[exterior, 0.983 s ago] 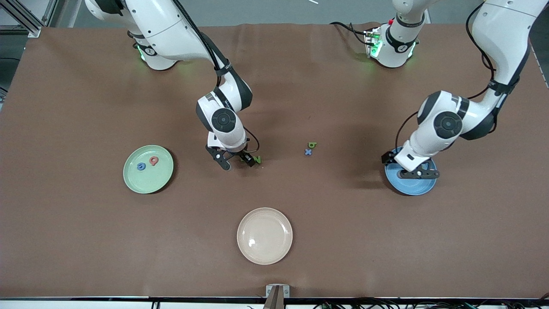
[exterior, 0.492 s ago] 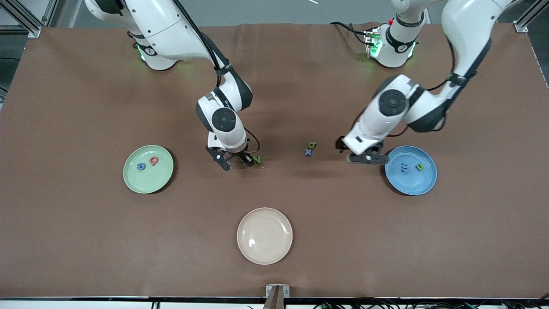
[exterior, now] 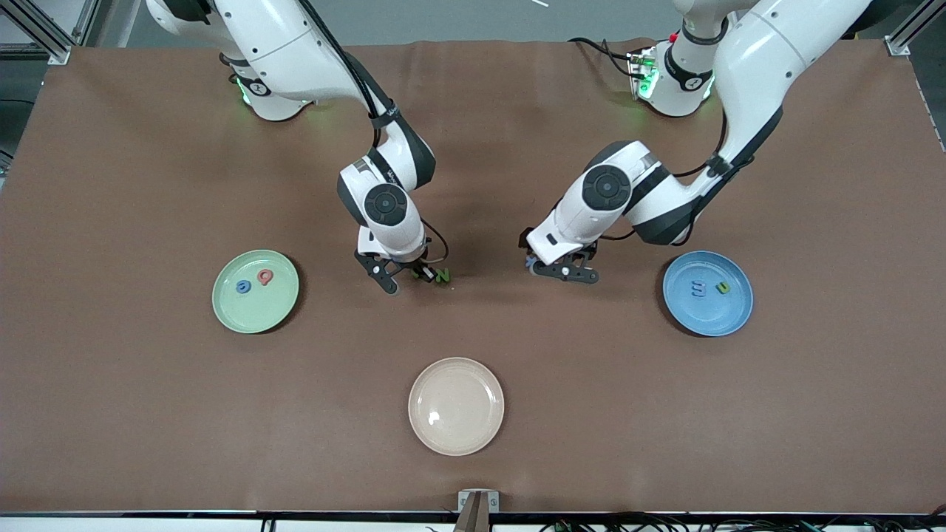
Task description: Sort upper and lower case letters into plates
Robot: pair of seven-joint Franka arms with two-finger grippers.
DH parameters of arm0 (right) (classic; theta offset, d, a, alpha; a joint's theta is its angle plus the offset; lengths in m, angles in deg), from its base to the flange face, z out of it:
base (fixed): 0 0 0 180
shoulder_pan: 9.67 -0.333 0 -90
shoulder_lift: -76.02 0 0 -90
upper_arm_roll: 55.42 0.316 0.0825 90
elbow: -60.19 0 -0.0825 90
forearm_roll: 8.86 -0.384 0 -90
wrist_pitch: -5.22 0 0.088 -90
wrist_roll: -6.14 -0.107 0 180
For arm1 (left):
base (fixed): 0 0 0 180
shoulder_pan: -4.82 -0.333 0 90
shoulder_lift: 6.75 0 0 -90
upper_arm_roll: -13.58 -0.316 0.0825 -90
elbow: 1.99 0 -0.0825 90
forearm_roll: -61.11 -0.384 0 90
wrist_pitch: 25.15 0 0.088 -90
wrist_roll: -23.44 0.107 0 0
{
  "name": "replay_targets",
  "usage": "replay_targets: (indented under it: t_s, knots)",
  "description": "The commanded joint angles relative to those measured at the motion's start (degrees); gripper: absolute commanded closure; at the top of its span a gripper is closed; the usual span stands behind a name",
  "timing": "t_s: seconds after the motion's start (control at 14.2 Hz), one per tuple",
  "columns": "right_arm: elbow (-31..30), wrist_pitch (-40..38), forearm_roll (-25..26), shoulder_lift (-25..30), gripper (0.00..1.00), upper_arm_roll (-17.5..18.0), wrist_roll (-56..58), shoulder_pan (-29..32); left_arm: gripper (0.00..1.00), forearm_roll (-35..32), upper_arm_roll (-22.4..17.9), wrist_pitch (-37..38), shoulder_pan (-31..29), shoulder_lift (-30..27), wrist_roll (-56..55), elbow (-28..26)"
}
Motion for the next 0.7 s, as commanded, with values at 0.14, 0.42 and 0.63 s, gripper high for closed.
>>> replay_targets:
  t_s: [0.14, 0.42, 0.63]
  knots:
    - [-0.37, -0.64, 0.89, 0.48, 1.00, -0.47, 4.52, 2.75, 0.00, 0.07, -7.52, 1.32, 10.12, 3.02, -1.72, 5.06]
    - [-1.42, -7.13, 0.89, 5.48, 1.00, -0.65, 16.72, 8.72, 0.00, -0.20, -7.70, 0.61, 10.83, 4.52, -1.90, 4.97]
    - [-6.42, -7.67, 0.89, 10.93, 1.00, -0.65, 29.72, 14.95, 0.01, -0.28, -8.66, 0.18, 11.18, 5.39, -4.09, 4.88]
